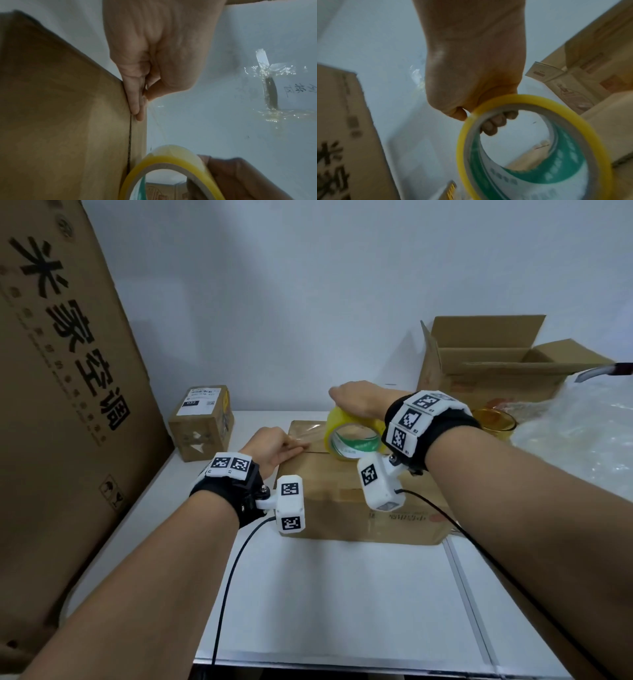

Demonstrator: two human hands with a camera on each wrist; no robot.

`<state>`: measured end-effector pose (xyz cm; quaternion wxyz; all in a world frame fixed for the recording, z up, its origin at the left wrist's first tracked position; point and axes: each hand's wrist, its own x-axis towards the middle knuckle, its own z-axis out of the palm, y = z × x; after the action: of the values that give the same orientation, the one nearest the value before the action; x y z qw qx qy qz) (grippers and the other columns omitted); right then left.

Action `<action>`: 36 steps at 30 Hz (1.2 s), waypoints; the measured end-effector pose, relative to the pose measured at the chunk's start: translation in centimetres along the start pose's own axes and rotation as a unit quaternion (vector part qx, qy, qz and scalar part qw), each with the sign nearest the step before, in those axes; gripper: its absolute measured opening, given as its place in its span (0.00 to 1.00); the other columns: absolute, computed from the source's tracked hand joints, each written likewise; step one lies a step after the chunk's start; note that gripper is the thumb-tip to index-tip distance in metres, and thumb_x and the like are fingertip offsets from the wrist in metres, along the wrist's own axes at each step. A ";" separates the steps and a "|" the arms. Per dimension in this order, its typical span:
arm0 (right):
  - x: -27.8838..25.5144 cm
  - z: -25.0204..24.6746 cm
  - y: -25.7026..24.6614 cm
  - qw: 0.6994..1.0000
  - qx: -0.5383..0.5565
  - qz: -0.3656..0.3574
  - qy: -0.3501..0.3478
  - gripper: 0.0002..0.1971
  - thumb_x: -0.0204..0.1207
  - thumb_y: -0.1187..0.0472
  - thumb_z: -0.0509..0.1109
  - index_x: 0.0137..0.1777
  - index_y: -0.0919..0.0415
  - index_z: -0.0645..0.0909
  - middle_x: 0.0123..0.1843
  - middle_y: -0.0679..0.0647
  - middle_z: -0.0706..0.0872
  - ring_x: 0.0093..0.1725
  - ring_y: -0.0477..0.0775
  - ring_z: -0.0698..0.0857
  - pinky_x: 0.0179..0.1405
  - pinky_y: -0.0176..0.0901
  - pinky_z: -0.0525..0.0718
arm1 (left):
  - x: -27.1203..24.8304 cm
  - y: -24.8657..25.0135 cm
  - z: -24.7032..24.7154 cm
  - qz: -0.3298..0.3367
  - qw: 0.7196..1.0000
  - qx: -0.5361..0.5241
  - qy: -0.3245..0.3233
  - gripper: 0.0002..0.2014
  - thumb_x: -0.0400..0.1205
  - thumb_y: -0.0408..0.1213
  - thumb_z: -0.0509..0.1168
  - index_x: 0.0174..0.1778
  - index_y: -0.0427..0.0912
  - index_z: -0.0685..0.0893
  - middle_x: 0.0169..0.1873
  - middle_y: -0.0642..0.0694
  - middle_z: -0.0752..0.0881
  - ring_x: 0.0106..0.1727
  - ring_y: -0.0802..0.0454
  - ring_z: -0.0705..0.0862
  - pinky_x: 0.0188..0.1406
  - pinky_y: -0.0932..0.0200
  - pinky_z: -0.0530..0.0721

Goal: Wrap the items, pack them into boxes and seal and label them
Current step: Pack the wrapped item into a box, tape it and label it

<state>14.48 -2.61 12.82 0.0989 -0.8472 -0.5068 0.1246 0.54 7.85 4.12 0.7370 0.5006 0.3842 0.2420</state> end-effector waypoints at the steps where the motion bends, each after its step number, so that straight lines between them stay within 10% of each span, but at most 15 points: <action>1: -0.2 -0.3 -0.1 1.000 0.017 0.015 -0.006 0.19 0.88 0.56 0.48 0.63 0.67 0.76 0.72 0.66 0.77 0.64 0.63 0.76 0.57 0.45 0.68 | 0.0 0.0 -0.2 -0.001 1.000 -0.001 -0.006 0.13 0.82 0.17 0.52 0.60 0.20 0.74 0.56 0.28 0.84 0.49 0.46 0.89 0.48 0.62 0.89; 5: 0.6 0.1 1.2 0.995 0.099 0.021 0.015 0.17 0.82 0.48 0.64 0.51 0.64 0.82 0.48 0.60 0.85 0.45 0.58 0.80 0.48 0.44 0.73 | -0.1 0.2 -0.8 0.000 1.000 -0.014 -0.020 0.07 0.83 0.22 0.54 0.48 0.28 0.77 0.43 0.32 0.89 0.51 0.42 0.89 0.60 0.55 0.87; 9: 0.8 1.2 0.5 0.992 0.126 0.019 0.007 0.21 0.79 0.41 0.67 0.41 0.62 0.80 0.38 0.54 0.80 0.43 0.57 0.78 0.43 0.44 0.74 | 0.3 0.7 -2.0 0.033 0.999 0.012 -0.003 0.12 0.86 0.39 0.64 0.39 0.36 0.76 0.38 0.37 0.86 0.43 0.43 0.91 0.48 0.56 0.91; 15: -0.2 0.5 -1.6 0.992 0.114 0.057 -0.022 0.26 0.88 0.48 0.46 0.79 0.62 0.68 0.81 0.61 0.68 0.79 0.60 0.67 0.75 0.50 0.64 | 1.4 -0.7 -3.7 0.101 0.989 0.106 0.036 0.10 0.81 0.36 0.72 0.41 0.39 0.77 0.38 0.42 0.87 0.38 0.54 0.87 0.42 0.64 0.86; 19: 1.3 1.1 -2.0 0.992 0.107 0.057 -0.014 0.12 0.84 0.65 0.54 0.39 0.64 0.74 0.55 0.66 0.81 0.43 0.59 0.79 0.43 0.44 0.74 | 1.5 -1.2 -4.3 0.138 0.983 0.117 0.039 0.11 0.81 0.38 0.73 0.39 0.39 0.79 0.35 0.44 0.87 0.40 0.54 0.87 0.46 0.63 0.85; 26: 1.4 1.8 -2.9 0.996 0.085 0.024 -0.008 0.18 0.82 0.49 0.63 0.58 0.64 0.82 0.55 0.58 0.82 0.54 0.59 0.80 0.51 0.44 0.76 | 2.0 -1.9 -5.8 0.152 0.974 0.158 0.059 0.12 0.83 0.35 0.69 0.37 0.40 0.75 0.34 0.42 0.85 0.37 0.51 0.84 0.42 0.61 0.84; 36: 2.0 2.7 -5.4 0.999 0.008 0.021 0.030 0.17 0.79 0.53 0.64 0.30 0.56 0.67 0.31 0.51 0.72 0.33 0.54 0.73 0.26 0.41 0.65 | 2.4 -2.0 -7.7 0.171 0.959 0.206 0.096 0.12 0.86 0.34 0.64 0.38 0.41 0.71 0.34 0.44 0.81 0.33 0.54 0.79 0.37 0.63 0.80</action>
<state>10.05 1.77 11.58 0.1178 -0.8600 -0.4852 0.1052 -4.37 13.14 -0.09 0.5255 0.6738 0.4037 0.3269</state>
